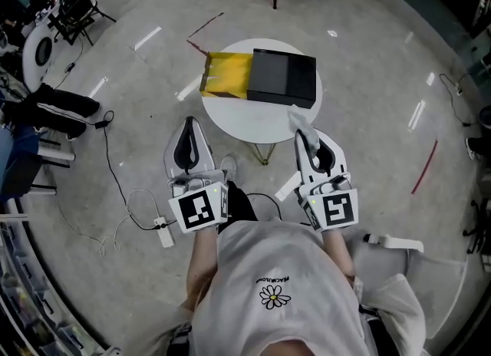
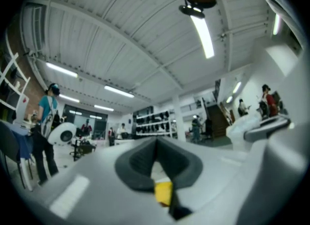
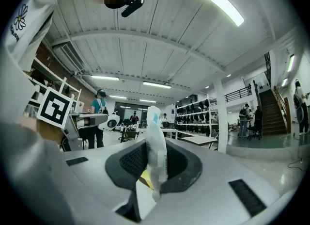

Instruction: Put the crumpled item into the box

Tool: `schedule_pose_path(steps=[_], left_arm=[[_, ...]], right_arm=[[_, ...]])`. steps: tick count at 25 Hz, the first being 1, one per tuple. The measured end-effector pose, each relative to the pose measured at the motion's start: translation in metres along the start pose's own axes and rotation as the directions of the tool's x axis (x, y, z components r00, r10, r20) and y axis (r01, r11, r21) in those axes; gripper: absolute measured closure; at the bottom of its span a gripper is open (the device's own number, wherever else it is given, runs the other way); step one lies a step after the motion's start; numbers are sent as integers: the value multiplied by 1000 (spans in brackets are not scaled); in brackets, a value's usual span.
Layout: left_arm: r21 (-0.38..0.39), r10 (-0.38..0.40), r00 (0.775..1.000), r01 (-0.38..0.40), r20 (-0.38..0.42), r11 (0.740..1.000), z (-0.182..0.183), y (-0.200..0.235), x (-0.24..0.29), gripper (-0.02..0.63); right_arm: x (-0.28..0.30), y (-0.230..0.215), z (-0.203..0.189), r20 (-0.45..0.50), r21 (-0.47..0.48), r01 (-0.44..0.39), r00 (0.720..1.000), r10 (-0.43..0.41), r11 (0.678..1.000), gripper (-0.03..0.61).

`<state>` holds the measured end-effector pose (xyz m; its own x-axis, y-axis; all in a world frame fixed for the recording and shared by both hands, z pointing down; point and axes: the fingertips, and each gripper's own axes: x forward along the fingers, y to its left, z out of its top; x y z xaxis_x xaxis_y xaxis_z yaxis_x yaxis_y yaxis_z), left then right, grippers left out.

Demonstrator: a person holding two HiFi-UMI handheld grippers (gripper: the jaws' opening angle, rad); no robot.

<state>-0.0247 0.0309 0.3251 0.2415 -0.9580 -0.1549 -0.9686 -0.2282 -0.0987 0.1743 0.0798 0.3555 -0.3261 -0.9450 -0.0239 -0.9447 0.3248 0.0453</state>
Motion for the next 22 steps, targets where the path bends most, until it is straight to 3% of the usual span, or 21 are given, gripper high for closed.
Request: schedule_pose_path(steps=[9,13,22], left_arm=[[-21,-87,996,87,13,996,-13,82,139,615],[15,-130,991,130,13,991,-21,120,192,615],[-2,-134,991,134,-15,991,-40,155,244,615]], right_arm=[[152,-1,14,-22,-1,100,995,-100,995,525],[213,3,24,-6,-6,149,989,-149,989,525],[276,3,20,-19,-9,167,986,-167,986,525]])
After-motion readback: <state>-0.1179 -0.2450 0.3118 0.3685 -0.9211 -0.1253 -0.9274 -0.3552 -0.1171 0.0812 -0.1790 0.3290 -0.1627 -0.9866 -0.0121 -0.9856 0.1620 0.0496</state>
